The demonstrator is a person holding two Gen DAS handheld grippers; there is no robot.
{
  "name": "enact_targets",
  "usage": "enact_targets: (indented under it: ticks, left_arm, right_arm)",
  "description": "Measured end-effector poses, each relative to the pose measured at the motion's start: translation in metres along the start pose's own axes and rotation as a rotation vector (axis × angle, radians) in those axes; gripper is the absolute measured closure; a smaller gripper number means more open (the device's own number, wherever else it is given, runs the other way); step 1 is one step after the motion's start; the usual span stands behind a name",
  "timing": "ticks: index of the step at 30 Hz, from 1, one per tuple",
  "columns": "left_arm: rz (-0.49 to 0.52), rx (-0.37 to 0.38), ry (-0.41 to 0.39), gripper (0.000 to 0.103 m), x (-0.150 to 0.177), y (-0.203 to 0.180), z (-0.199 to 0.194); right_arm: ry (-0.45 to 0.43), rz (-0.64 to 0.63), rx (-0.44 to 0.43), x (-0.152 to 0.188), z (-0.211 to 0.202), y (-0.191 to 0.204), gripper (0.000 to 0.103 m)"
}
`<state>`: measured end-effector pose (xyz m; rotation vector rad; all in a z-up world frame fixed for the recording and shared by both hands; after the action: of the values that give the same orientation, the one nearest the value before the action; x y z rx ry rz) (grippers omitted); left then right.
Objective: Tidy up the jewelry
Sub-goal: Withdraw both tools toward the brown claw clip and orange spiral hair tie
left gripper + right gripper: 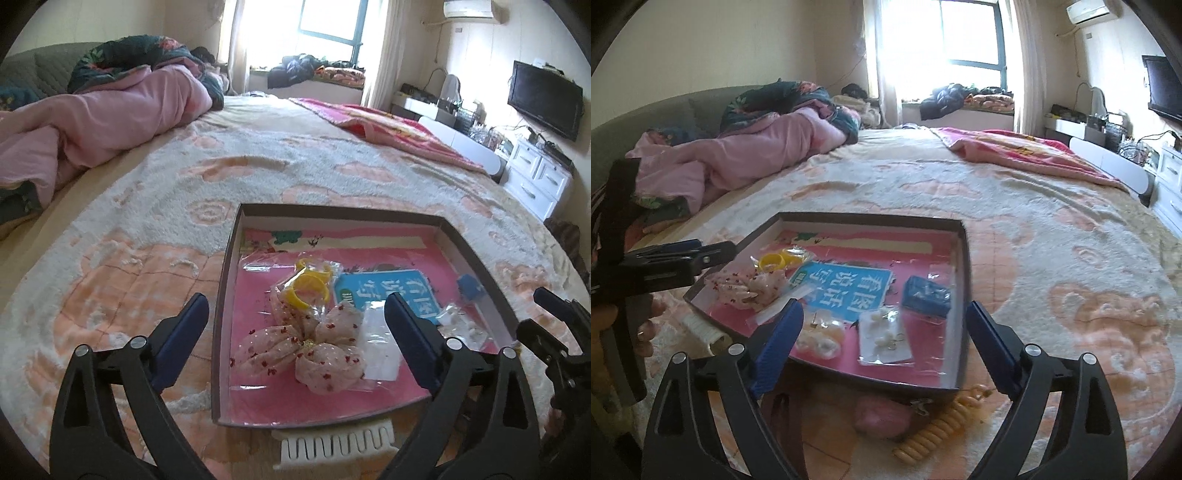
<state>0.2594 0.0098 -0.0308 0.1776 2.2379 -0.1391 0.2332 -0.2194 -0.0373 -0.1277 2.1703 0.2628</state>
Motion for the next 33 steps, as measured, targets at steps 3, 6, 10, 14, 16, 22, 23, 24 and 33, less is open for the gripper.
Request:
enact_targets:
  ticks: [3, 6, 10, 14, 16, 22, 23, 24, 33]
  left_arm:
    - [-0.004, -0.002, -0.027, 0.012, -0.001, 0.0, -0.013]
    - [-0.006, -0.006, -0.045, 0.012, -0.002, 0.0, -0.022]
    - [0.005, -0.024, -0.073, 0.012, -0.001, -0.004, -0.036]
    - [0.009, -0.027, -0.093, 0.012, 0.0, -0.008, -0.048]
    - [0.006, -0.022, -0.1, 0.012, 0.001, -0.01, -0.054]
    - [0.013, -0.021, -0.125, 0.012, 0.006, -0.017, -0.071]
    - [0.015, -0.02, -0.129, 0.012, 0.006, -0.018, -0.074]
    - [0.014, -0.017, -0.132, 0.012, 0.007, -0.02, -0.076]
    - [0.027, 0.013, -0.128, 0.012, 0.021, -0.035, -0.086]
  right_arm:
    - [-0.022, -0.001, 0.011, -0.002, -0.01, -0.002, 0.015]
    - [-0.044, -0.001, 0.023, -0.003, -0.02, -0.005, 0.015]
    - [-0.067, 0.005, 0.036, -0.005, -0.033, -0.009, 0.015]
    - [-0.083, 0.018, 0.047, -0.006, -0.044, -0.015, 0.015]
    - [-0.095, 0.018, 0.055, -0.007, -0.051, -0.018, 0.015]
    - [-0.118, 0.023, 0.067, -0.007, -0.066, -0.025, 0.015]
    - [-0.119, 0.022, 0.068, -0.006, -0.068, -0.026, 0.015]
    - [-0.12, 0.021, 0.07, -0.006, -0.069, -0.026, 0.015]
    - [-0.107, 0.008, 0.075, 0.007, -0.08, -0.026, 0.015]
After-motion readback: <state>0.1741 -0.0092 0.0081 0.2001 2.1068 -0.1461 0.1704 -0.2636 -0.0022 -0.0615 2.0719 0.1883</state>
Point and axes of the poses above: each gripper's, at about its wrist camera, not at the fingertips, and z roughly the way its jaws point, y to its left, x to its underside, the point moved 2 cm from there along z, roughly the way its jaws point, and after that the axes turned 7 degrees about z, right-handed, at the moved point
